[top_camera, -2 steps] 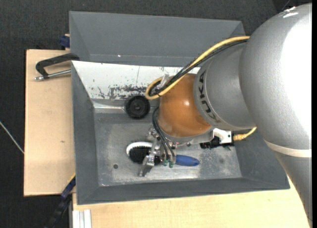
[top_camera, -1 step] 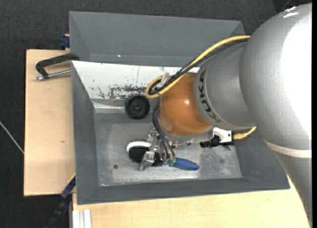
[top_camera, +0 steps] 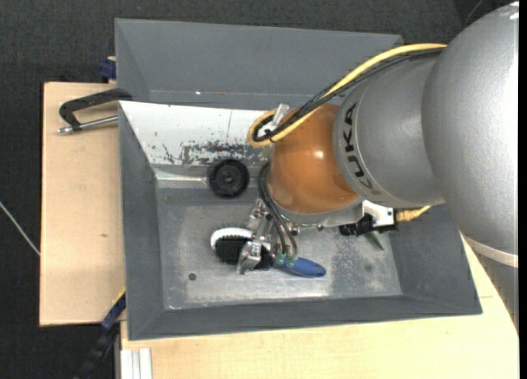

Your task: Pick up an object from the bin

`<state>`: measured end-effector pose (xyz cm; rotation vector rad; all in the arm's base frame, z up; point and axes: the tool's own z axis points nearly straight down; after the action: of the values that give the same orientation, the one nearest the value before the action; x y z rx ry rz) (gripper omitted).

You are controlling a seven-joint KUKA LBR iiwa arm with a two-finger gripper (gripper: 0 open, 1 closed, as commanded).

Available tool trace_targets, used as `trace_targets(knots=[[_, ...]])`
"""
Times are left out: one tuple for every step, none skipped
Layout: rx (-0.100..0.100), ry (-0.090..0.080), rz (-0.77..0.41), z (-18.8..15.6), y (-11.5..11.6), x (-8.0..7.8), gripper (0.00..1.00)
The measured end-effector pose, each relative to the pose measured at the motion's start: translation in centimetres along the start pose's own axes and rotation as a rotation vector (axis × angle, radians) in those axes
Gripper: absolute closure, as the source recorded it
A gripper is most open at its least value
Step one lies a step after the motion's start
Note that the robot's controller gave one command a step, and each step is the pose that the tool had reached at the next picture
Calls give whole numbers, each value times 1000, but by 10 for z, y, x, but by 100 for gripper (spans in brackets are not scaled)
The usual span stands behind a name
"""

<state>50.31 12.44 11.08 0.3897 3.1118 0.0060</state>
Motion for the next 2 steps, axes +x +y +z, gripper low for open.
trace_targets(knots=[[1,2,-1,-3,1,0,100],[1,2,-2,-12,2,0,100]])
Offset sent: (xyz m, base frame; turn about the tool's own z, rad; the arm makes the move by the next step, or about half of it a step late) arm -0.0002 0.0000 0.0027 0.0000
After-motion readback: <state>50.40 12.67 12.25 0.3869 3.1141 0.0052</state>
